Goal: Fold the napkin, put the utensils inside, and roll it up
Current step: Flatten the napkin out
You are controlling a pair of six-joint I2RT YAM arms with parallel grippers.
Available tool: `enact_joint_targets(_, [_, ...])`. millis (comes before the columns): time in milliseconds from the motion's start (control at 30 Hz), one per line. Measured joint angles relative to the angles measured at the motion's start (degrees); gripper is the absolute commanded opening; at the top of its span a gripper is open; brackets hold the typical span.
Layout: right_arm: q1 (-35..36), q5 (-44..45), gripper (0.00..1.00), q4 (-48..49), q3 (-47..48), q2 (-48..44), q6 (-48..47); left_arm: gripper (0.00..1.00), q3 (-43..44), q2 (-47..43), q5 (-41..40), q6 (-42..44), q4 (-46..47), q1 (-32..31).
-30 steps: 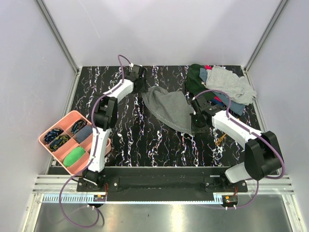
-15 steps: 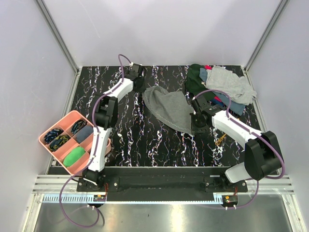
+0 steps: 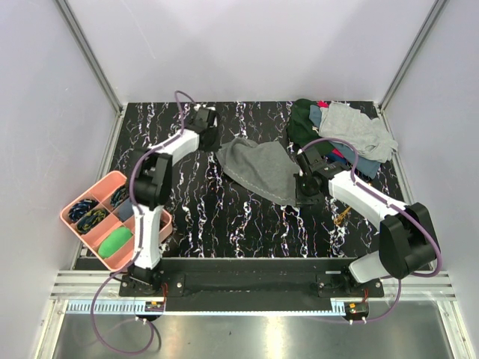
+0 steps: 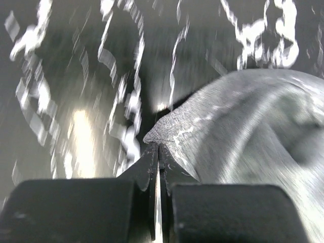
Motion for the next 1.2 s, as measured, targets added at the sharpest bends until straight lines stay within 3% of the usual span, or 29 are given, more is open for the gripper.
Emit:
enact_joint_targets(267, [0.00,2.05,0.00,1.60,3.72,0.00,-0.74,0.00,-26.12,-26.73,0.15,-6.23,10.78,3.41])
enact_joint_targets(467, [0.00,4.44,0.00,4.04,8.94,-2.25,-3.45,0.00,-32.94,-41.79,-0.90,-8.13,13.18,5.73])
enact_joint_targets(733, [0.00,8.11,0.00,8.85,19.41,-10.12,-9.46,0.00,-34.60,-61.09,-1.16,-9.07,12.22,7.74])
enact_joint_targets(1200, [0.02,3.78,0.00,11.89,33.05,-22.38,-16.13,0.00,-24.13,-83.52,-2.69,-8.87,6.23,8.13])
